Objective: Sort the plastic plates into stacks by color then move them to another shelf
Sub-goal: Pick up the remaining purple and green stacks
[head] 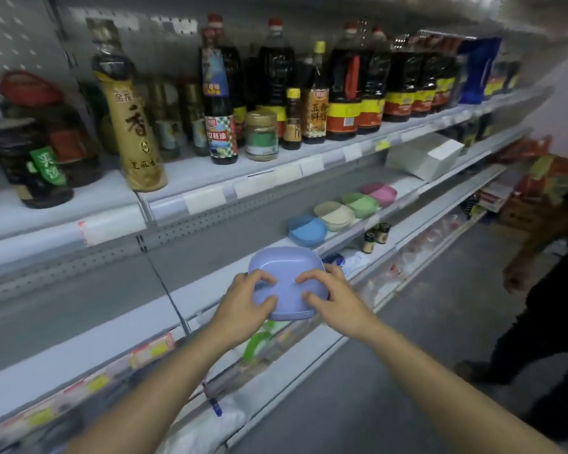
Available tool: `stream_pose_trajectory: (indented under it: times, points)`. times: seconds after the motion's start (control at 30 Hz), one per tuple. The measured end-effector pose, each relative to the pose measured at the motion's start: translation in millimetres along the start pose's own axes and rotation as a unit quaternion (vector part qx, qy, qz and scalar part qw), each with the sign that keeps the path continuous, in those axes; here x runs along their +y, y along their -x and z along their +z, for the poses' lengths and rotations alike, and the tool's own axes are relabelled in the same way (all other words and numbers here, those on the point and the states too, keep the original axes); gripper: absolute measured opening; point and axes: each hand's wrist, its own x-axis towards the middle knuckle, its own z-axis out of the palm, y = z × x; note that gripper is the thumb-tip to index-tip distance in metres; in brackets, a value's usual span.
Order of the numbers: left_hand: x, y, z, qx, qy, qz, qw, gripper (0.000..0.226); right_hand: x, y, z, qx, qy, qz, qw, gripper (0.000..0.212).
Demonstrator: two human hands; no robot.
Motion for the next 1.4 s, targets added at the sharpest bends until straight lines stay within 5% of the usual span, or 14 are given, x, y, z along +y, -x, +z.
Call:
stream_pose_trajectory:
  times: [0.33,0.53,1.07,1.4]
  points:
    - [-33.4,-84.7,47.8,0.094,-0.039,-0.129,0.986,0.036,82.5,-136.2,-0.4,-0.142,-0.015,-0.057,0.988,0.034]
    - [-72.8,-141.5,70.3,0.133,-0.017,-0.192,0.972,0.051,124.4,-221.9,18.5,-0.181,-0.01,-0.081,0.98,0.045]
    - [-128.3,-246.1,121.0,0.235,-0.005,-0.267,0.934,0.039,195.3,-346.0,36.7,-0.248,0.013,-0.113,0.962,0.043]
    - [-129.4,-272.7,135.9,0.207,-0.103,-0.324,0.917,0.049,194.2,-375.6,31.0,-0.342,0.16,-0.088,0.922,0.048]
